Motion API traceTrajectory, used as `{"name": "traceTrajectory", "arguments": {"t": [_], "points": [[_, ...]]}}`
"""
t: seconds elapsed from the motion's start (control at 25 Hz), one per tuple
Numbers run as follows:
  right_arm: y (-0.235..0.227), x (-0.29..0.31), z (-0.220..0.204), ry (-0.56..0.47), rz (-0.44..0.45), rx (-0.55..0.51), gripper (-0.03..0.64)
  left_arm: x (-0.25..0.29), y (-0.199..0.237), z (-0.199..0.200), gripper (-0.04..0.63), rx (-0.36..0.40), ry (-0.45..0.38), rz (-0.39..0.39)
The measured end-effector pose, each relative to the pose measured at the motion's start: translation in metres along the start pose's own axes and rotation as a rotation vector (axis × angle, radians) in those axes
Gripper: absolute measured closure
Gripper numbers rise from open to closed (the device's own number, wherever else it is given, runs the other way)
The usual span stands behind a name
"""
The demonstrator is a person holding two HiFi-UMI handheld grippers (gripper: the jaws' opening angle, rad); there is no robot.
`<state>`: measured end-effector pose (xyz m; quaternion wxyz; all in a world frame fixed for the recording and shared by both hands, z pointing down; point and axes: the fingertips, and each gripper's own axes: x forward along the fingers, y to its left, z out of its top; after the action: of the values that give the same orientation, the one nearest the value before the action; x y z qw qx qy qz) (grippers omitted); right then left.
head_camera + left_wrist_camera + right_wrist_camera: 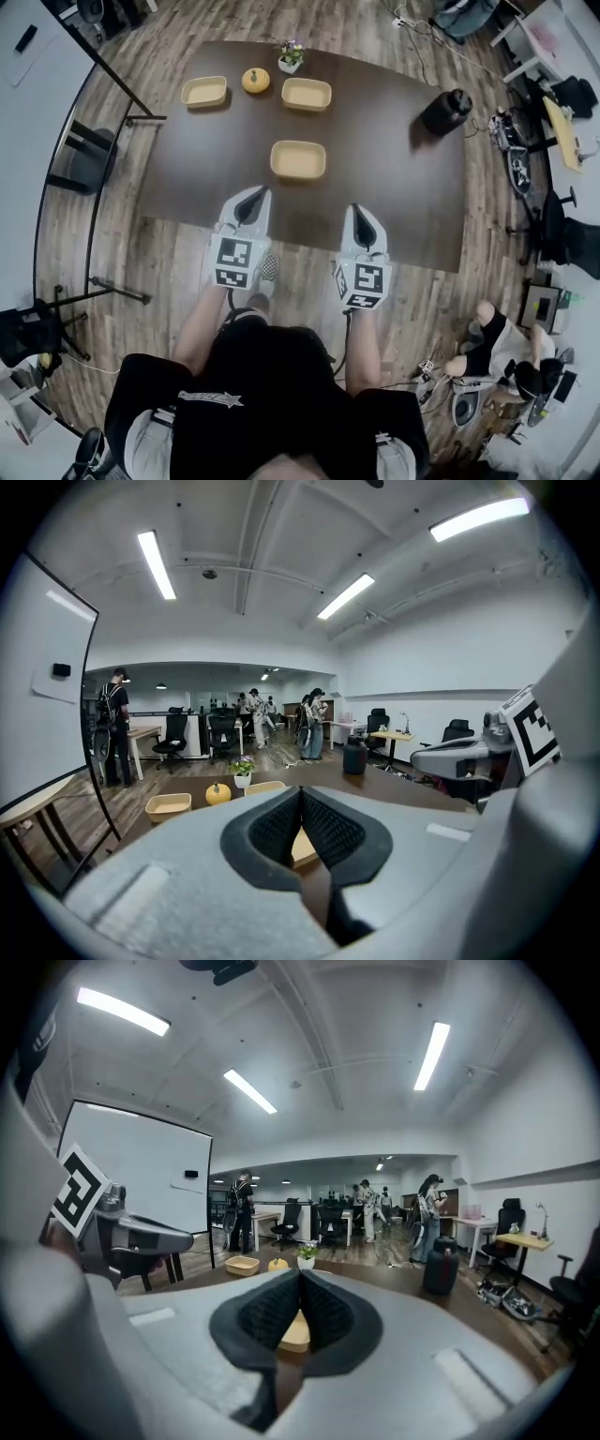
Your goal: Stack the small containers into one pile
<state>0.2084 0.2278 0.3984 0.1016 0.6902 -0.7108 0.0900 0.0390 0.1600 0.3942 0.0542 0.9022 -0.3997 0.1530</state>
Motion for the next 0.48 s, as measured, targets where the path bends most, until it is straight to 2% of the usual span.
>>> {"name": "traceTrajectory", "arguments": {"t": [0.2, 0.48], "points": [[-0.004, 0.054, -0.022, 0.069, -0.005, 0.025, 0.614, 0.047, 0.02, -0.021, 0.584, -0.008, 0.064, -0.031], [-0.011, 0.129, -0.074, 0.174, -0.019, 0.056, 0.614, 0.11, 0.049, -0.071, 0.584, -0.053, 0.154, -0.041]]}}
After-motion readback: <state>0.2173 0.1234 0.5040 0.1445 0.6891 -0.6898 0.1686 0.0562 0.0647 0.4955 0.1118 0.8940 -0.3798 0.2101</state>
